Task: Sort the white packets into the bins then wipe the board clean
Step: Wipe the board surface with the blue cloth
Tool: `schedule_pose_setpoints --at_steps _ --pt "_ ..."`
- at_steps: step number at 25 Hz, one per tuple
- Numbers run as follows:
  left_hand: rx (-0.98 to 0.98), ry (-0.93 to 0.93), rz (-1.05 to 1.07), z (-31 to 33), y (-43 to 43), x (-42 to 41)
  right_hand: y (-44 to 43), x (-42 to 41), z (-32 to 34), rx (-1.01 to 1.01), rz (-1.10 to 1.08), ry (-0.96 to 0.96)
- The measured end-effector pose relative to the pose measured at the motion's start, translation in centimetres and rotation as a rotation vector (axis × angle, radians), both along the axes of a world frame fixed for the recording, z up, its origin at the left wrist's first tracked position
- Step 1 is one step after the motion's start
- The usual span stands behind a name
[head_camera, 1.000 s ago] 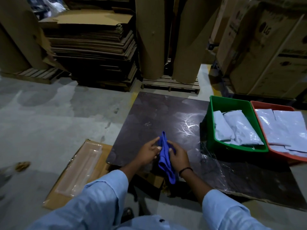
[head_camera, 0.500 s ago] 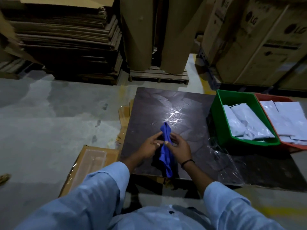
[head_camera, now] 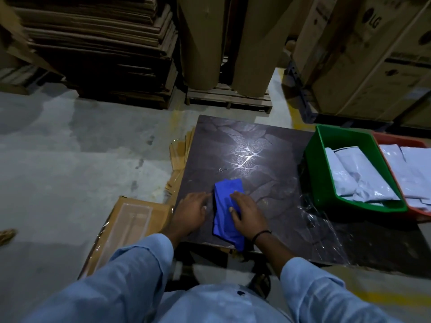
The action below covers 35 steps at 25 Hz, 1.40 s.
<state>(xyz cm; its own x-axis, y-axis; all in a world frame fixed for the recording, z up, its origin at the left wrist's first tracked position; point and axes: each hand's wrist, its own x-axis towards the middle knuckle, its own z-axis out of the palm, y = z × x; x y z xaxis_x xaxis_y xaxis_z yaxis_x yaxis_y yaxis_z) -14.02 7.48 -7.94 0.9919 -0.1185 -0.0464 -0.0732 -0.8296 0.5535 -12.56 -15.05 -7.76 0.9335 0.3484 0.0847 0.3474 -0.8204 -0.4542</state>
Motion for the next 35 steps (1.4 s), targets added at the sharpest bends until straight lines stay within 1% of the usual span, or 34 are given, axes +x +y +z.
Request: schedule_pose_setpoints --at_steps 3,7,10,13,16,19,21,22,24,26,28,30,31,32,33,35 --pt "0.135 0.042 -0.032 -1.7 1.4 -0.9 1.0 0.7 -0.9 -0.132 -0.015 0.053" --pt "0.203 0.044 -0.054 -3.2 1.6 -1.8 3.0 1.2 -2.0 -0.184 -0.046 0.105" --pt "0.226 0.055 -0.064 -3.9 1.2 -1.5 4.3 0.8 -3.4 -0.221 -0.062 0.082" --pt "0.241 0.026 -0.060 -4.3 0.6 -1.3 4.3 -0.2 -4.5 -0.258 0.017 0.044" --pt "0.247 0.014 -0.040 -4.8 0.3 -0.9 3.3 -1.5 -4.4 -0.254 0.175 0.040" --pt "0.295 0.045 -0.072 -5.0 -0.2 -0.1 -0.4 -1.9 -3.5 -0.255 0.478 -0.030" --pt "0.333 0.031 -0.117 -5.4 -0.5 0.2 -3.7 1.0 -3.7 -0.271 0.673 -0.099" --pt "0.350 0.018 -0.124 -5.5 -0.5 0.1 -5.0 3.2 -4.1 -0.265 0.709 -0.129" --pt "0.365 -0.003 -0.111 -5.4 -0.6 0.1 -6.4 8.0 -5.1 -0.250 0.642 -0.149" --pt "0.371 -0.010 -0.105 -5.3 -0.7 0.2 -6.1 12.8 -6.0 -0.251 0.481 -0.152" --pt "0.379 -0.009 -0.100 -5.3 -0.6 0.3 -3.7 17.1 -6.5 -0.257 0.183 -0.104" --pt "0.374 0.015 -0.092 -5.2 -0.6 0.5 0.4 20.0 -6.1 -0.225 -0.151 0.000" --pt "0.369 0.019 -0.090 -5.3 -0.6 0.5 2.6 20.2 -6.1 -0.198 -0.199 0.016" --pt "0.365 0.014 -0.088 -5.3 -0.7 0.5 4.4 19.6 -6.4 -0.175 -0.107 -0.022" --pt "0.361 0.007 -0.086 -5.4 -0.7 0.5 5.5 18.1 -6.8 -0.185 0.131 -0.089" --pt "0.356 0.004 -0.082 -5.4 -0.6 0.4 4.8 16.4 -7.1 -0.252 0.741 -0.171"
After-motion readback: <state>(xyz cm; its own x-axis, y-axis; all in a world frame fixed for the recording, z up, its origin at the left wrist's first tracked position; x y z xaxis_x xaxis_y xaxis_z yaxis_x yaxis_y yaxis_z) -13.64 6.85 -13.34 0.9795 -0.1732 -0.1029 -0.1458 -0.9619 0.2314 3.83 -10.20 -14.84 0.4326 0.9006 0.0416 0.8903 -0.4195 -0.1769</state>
